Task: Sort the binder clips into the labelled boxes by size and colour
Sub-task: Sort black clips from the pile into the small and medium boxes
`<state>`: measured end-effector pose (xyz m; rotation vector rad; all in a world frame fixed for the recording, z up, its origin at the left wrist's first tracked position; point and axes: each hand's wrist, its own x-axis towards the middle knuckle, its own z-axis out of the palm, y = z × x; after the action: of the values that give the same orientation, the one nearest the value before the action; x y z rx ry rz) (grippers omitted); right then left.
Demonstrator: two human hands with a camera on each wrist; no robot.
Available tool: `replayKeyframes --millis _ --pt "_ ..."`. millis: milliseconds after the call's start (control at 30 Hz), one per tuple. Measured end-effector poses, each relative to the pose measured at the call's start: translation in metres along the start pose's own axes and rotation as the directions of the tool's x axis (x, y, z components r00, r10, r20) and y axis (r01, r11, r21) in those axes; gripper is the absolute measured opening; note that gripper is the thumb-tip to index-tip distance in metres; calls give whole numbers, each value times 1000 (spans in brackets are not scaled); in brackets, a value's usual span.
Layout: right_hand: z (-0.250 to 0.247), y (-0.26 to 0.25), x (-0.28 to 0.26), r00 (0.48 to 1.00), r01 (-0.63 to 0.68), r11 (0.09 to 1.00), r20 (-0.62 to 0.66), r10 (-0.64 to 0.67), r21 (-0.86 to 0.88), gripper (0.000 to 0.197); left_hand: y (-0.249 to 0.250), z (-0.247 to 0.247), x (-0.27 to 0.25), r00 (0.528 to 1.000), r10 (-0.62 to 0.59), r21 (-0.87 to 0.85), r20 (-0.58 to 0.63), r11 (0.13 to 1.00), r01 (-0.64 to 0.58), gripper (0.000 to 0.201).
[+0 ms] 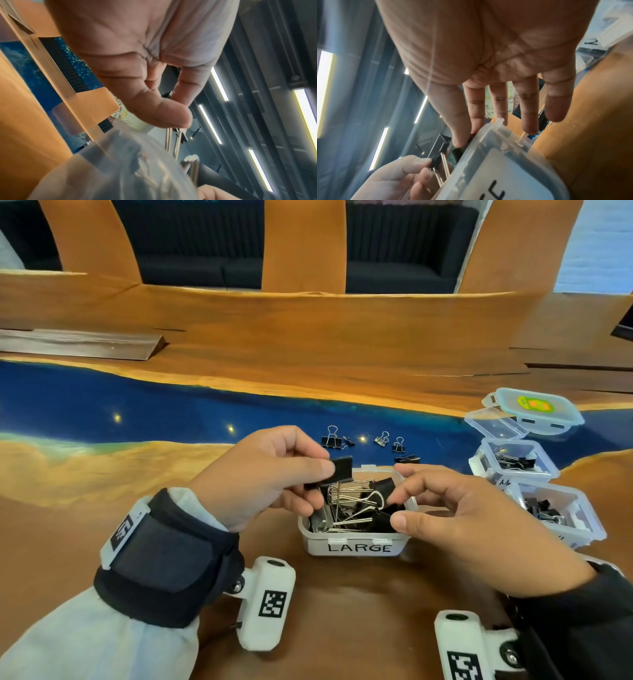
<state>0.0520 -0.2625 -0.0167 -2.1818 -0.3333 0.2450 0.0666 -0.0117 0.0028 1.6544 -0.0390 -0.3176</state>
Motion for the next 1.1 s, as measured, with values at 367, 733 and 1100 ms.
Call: replayKeyframes --millis 367,733,1100 --pt "1 0 0 1000 -4 1000 4 4 -16 19 1 -17 -3 994 104 354 -34 931 -86 24" --pt "2 -2 0 1000 -15 1000 -3 15 -18 17 3 -15 -3 997 -24 185 -67 982 36 16" --pt "3 -3 0 1000 -17 1000 -8 17 -20 18 7 -2 -7 1000 -1 426 -23 905 10 10"
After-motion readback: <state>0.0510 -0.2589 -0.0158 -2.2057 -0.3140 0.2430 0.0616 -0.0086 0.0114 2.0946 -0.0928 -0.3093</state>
